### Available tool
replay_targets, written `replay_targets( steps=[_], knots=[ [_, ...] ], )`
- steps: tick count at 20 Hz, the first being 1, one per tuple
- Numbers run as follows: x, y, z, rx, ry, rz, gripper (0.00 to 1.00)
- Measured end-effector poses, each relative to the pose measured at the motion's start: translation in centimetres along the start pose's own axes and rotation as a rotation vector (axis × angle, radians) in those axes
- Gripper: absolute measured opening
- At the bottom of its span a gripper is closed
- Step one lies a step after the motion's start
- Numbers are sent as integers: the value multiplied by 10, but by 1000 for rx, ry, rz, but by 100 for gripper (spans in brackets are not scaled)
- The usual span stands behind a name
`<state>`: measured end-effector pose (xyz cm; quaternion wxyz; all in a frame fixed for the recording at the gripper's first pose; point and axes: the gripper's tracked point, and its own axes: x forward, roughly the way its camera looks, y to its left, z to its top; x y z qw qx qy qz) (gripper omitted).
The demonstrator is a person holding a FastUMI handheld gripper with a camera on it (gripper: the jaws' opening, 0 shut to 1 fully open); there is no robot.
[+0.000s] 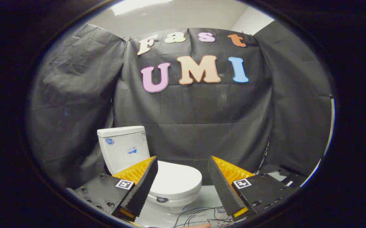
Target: Open the toilet lid.
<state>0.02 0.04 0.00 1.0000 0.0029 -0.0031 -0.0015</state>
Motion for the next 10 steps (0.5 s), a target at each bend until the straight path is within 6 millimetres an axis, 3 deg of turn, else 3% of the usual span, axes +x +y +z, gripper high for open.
replay_targets(
  steps=[10],
  knots=[
    [6, 0, -1, 5, -2, 7, 98]
  ],
)
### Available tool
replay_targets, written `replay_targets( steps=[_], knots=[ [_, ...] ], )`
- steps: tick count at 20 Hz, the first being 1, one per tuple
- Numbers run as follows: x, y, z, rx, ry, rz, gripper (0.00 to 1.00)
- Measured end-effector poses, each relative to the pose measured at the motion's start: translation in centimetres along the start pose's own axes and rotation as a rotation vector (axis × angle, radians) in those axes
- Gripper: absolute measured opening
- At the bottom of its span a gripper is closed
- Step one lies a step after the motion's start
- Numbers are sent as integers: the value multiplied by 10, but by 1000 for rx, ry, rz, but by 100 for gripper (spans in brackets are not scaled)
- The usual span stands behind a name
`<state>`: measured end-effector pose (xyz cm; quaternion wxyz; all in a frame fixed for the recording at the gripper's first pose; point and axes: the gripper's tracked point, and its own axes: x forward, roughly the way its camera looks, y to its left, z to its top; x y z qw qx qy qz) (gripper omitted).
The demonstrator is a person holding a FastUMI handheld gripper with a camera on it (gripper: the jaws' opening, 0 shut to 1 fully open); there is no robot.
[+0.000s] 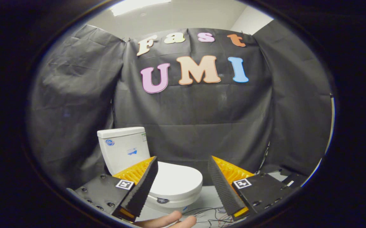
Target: Open the toilet lid.
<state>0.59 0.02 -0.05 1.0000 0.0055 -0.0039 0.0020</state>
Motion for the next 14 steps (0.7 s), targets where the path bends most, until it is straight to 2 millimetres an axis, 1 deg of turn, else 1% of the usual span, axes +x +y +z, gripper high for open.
replay_targets(
  steps=[2, 3, 6, 7, 9, 10, 12, 14],
  knots=[
    [14, -1, -4, 25, 25, 1, 98],
    [25, 0, -1, 34, 25, 2, 98],
    [46, 7, 5, -7, -15, 8, 98],
    [54, 10, 4, -28, -13, 13, 98],
    [65, 15, -9, -51, 12, 17, 98],
    [70, 21, -11, -30, 14, 33, 98],
    [80, 34, -32, 6, 82, 51, 98],
    [89, 35, -45, 19, 116, 34, 99]
  ],
)
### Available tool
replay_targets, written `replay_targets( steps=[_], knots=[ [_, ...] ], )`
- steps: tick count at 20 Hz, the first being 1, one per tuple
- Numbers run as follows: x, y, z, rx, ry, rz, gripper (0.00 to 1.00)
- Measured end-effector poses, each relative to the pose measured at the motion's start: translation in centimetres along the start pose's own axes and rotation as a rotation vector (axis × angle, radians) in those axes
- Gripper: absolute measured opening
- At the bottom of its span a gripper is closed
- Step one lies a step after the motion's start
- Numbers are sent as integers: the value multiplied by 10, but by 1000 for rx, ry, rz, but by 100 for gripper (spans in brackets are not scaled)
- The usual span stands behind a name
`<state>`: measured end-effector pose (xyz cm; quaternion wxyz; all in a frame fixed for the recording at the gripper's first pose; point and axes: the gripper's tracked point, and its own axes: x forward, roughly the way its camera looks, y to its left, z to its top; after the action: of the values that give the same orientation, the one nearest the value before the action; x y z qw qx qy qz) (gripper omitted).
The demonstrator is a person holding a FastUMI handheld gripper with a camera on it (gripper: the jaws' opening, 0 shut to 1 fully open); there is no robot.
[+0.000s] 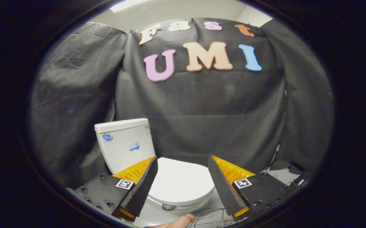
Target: Open the toilet lid.
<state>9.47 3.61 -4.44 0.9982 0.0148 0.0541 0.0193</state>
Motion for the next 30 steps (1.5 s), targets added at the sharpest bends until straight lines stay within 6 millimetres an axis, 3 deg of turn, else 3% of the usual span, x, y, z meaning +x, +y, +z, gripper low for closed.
replay_targets(
  steps=[3, 7, 12, 13, 15, 17, 21, 30],
  knots=[
    [8, 10, -18, 93, 11, -8, 99],
    [8, 25, -64, 176, 121, -4, 98],
    [13, 12, -85, 370, 103, -73, 97],
    [12, 12, -97, 424, 96, -92, 97],
    [13, 15, -115, 514, 77, -116, 97],
    [14, 20, -119, 587, 35, -110, 97],
    [18, 31, -149, 653, 88, -95, 97],
    [2, 3, -207, 912, 81, -201, 97]
  ],
)
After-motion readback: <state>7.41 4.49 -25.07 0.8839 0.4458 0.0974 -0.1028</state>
